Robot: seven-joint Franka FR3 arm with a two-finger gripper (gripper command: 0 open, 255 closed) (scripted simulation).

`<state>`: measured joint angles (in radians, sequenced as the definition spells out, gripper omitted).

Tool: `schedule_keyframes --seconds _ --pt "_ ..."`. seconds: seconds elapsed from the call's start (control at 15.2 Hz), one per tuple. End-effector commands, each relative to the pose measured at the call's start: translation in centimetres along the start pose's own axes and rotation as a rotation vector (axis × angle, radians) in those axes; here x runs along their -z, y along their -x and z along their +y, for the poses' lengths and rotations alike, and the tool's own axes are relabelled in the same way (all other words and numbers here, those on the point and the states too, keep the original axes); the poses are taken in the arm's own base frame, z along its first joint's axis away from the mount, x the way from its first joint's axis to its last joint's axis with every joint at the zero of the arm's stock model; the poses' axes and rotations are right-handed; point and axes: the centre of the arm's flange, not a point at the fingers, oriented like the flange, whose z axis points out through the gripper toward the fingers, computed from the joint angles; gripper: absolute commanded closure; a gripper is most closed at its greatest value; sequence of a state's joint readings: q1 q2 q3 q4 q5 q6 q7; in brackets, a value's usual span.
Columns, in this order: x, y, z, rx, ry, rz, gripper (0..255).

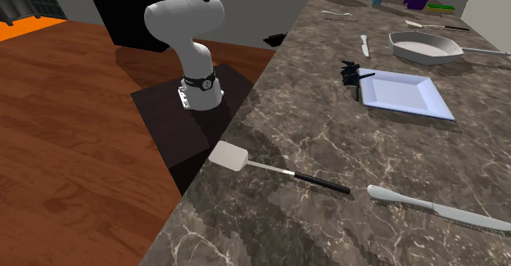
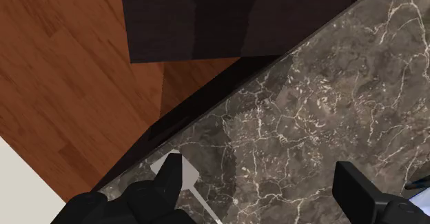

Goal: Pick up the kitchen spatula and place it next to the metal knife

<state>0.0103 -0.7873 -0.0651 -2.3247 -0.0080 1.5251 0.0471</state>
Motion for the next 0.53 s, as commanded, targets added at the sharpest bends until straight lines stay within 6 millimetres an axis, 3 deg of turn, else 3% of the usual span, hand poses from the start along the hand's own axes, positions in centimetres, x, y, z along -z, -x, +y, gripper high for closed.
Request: schedule_keyframes --seconds 0.0,0.46 --pt "0.0 0.0 0.0 0.0 0.0 0.0 0" --pt "-6.3 -5.9 2.6 0.187 0.005 0.019 0"
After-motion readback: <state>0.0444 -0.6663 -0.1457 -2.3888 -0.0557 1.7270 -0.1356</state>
